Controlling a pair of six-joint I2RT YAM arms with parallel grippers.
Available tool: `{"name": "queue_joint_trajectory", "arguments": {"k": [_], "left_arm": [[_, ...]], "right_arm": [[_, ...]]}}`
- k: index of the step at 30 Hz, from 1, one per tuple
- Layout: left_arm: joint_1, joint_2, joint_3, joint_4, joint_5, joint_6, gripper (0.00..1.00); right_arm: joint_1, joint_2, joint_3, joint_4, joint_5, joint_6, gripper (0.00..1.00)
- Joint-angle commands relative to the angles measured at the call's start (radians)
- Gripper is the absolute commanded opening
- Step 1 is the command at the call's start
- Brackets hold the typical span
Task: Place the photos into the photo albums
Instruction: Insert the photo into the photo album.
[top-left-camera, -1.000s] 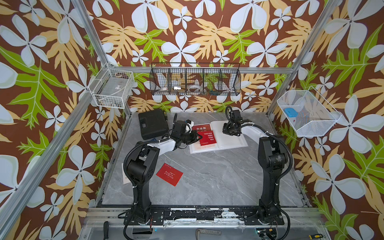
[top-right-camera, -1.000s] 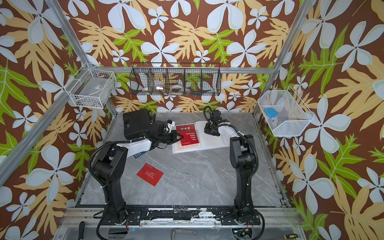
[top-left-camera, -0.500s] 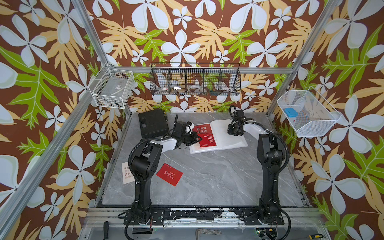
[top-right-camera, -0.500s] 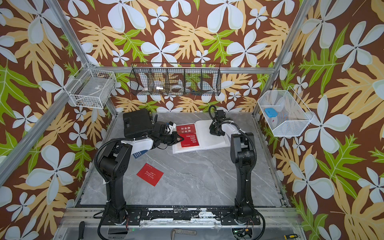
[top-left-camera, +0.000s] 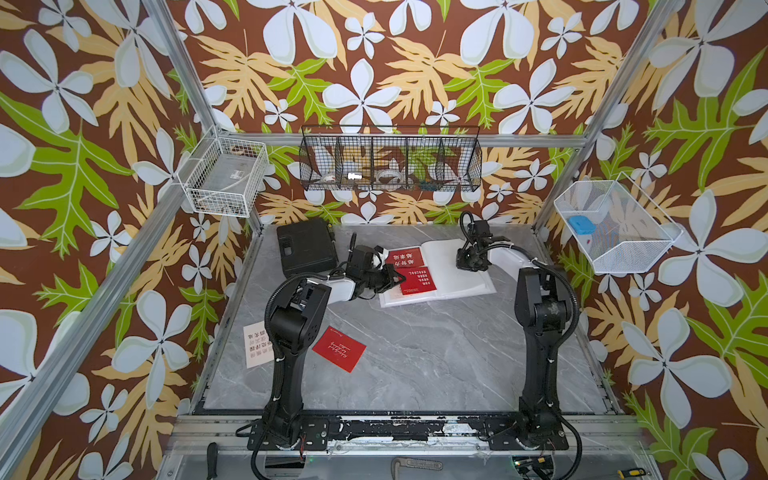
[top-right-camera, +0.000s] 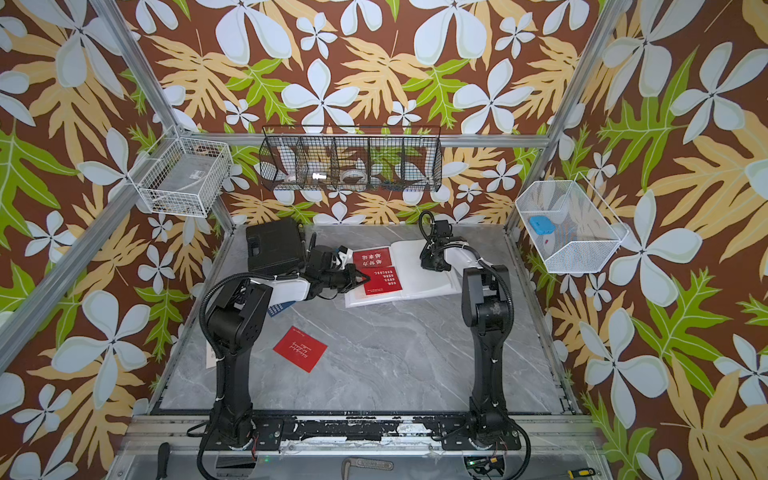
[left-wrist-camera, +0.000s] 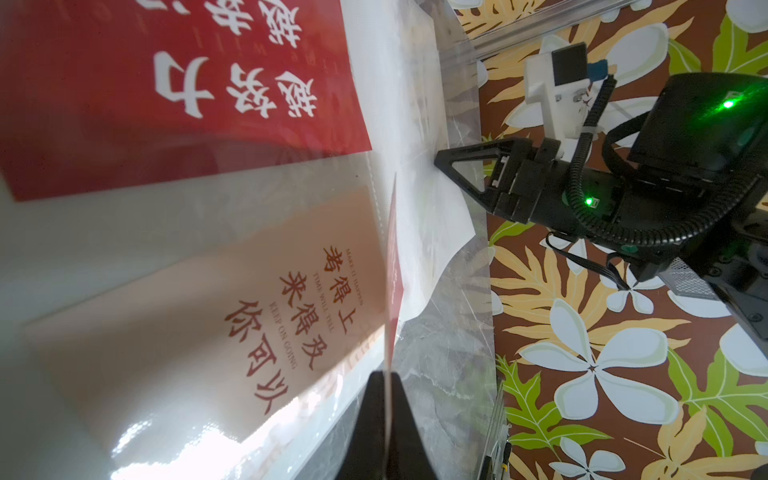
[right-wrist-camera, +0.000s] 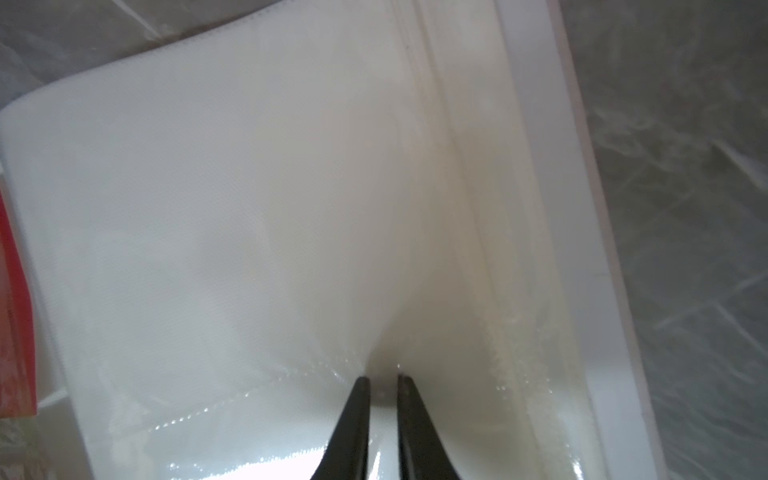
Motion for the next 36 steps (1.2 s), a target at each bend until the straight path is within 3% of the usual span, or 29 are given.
{"name": "queue_joint_trajectory", "arguments": {"k": [1, 10, 17, 36], "left_arm": [[0.001, 0.02, 0.017, 0.03, 0.016, -0.013, 0.0], [0.001, 0.071, 0.076, -0.052, 0.018, 0.031, 0.0], [0.001, 0.092, 0.099, -0.058, 0.052, -0.034, 0.0], [-0.005, 0.125, 0.164, -0.148, 0.061, -0.009, 0.0]], "right_arm": [[-0.003, 0.011, -0.014, -0.114, 0.04, -0.011, 0.17], [-0.003, 0.014, -0.016, -0.117, 0.038, -0.018, 0.18], [-0.003, 0.018, -0.019, -0.115, 0.022, -0.017, 0.18], [-0.003, 0.022, -0.022, -0.106, -0.002, -0.013, 0.17]]}}
